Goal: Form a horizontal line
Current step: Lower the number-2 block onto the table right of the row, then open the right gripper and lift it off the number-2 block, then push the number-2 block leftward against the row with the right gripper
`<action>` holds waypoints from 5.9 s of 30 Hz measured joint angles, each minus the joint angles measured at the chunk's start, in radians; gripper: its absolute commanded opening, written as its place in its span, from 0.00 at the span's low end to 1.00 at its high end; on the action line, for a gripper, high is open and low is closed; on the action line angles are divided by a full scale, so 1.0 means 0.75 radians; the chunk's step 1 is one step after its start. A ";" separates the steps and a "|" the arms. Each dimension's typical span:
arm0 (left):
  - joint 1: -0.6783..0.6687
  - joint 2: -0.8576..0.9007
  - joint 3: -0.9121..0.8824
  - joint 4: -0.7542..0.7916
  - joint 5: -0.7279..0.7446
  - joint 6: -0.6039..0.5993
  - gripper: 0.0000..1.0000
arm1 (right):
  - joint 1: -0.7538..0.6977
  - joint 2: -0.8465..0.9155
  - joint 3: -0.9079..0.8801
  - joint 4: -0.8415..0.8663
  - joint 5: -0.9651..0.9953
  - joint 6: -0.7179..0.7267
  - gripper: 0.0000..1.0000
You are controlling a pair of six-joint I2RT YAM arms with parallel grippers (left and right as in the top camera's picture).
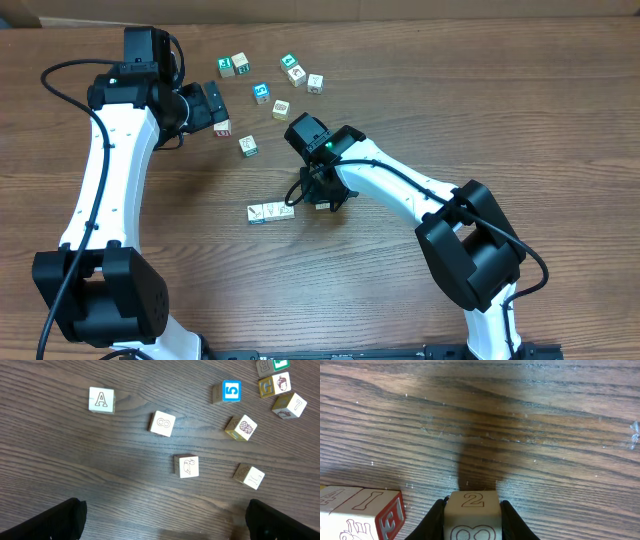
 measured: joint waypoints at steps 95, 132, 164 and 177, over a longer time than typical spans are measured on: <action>0.000 0.000 0.000 0.000 0.000 0.000 1.00 | -0.206 0.000 -0.112 -0.032 -0.215 -0.001 0.04; 0.000 0.000 0.000 0.000 0.000 0.000 0.99 | -0.086 0.000 -0.121 0.129 -0.219 0.069 0.04; 0.000 0.000 0.000 0.000 0.000 0.000 1.00 | -0.045 0.000 -0.121 0.155 -0.259 0.070 0.05; 0.000 0.000 0.000 0.000 0.000 0.000 0.99 | -0.045 0.000 -0.121 0.151 -0.284 0.070 0.05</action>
